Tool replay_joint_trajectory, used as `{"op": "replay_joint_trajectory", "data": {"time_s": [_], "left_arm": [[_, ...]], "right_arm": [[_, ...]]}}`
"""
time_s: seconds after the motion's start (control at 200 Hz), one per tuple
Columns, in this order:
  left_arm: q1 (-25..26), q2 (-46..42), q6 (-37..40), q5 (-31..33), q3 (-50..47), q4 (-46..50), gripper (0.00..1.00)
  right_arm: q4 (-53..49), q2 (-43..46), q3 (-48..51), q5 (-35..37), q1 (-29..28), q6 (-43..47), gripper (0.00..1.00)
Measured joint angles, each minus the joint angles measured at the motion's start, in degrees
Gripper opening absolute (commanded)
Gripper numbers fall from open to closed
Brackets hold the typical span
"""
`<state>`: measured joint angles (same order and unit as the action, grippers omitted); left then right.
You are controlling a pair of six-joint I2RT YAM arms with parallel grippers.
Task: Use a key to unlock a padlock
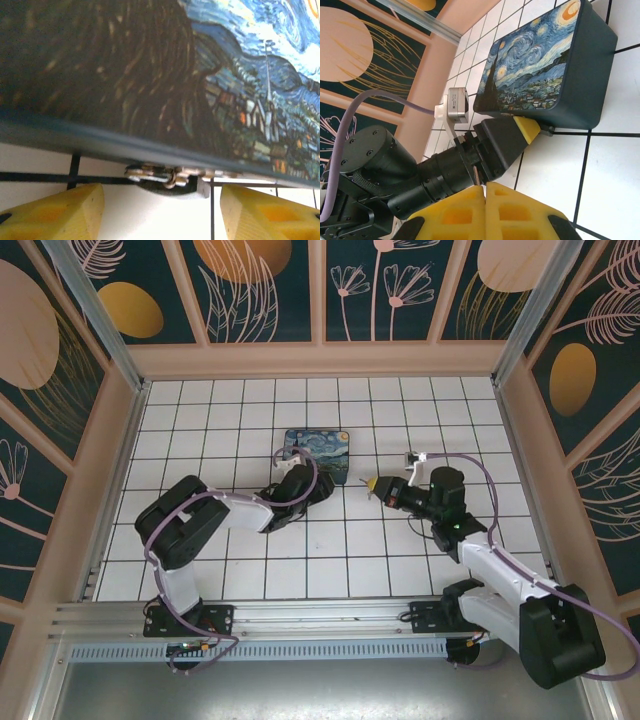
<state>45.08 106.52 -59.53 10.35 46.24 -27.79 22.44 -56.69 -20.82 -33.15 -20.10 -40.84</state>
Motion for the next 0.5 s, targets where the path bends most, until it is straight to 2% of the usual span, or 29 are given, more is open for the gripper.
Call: {"op": "replay_joint_trajectory", "data": {"time_s": [0.275, 0.5], "left_arm": [[0.04, 4.39, -3.37, 1.84, 1.55, -6.29, 0.40], [0.04, 4.63, -3.06, 0.50, 2.34, -4.94, 0.34]], "right_arm": [[-1.60, 0.85, 0.26, -1.88, 1.46, 1.51, 0.00], [-2.97, 1.27, 1.01, -2.86, 1.68, 2.84, 0.00]]}}
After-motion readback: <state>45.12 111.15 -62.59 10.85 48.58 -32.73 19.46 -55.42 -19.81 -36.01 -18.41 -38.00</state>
